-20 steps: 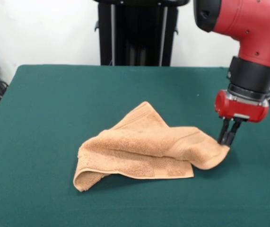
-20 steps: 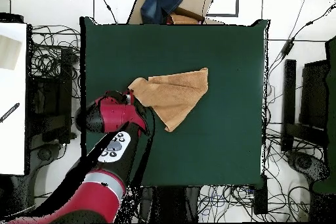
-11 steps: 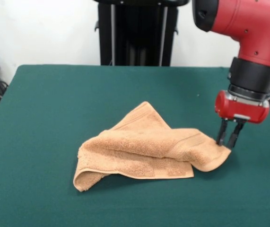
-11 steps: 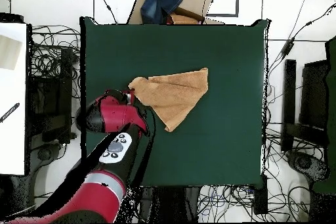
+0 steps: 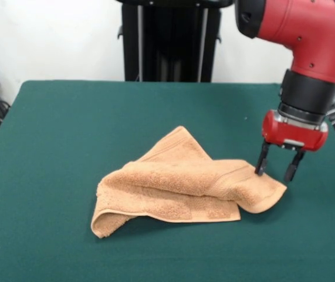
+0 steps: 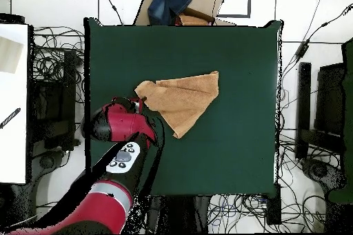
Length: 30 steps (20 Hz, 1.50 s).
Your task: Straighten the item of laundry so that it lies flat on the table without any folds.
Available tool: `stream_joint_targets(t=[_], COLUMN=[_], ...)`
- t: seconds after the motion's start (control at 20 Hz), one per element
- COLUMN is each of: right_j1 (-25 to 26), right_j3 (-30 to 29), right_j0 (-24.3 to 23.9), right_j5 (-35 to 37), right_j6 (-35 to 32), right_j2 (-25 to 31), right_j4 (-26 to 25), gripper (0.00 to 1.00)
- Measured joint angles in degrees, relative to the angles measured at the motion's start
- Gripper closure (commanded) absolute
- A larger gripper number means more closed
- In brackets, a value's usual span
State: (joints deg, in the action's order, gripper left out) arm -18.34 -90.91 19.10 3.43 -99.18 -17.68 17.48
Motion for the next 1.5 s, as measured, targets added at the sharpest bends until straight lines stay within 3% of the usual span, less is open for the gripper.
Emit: stream_joint_targets(t=[0.75, 1.5], right_j1=[0.0, 1.5], right_j3=[-0.1, 3.8], right_j0=[0.1, 0.2], right_j5=[0.0, 4.2], right_j6=[0.0, 0.0], right_j2=[0.0, 0.0], right_j4=[0.3, 0.3], gripper=[0.00, 0.00])
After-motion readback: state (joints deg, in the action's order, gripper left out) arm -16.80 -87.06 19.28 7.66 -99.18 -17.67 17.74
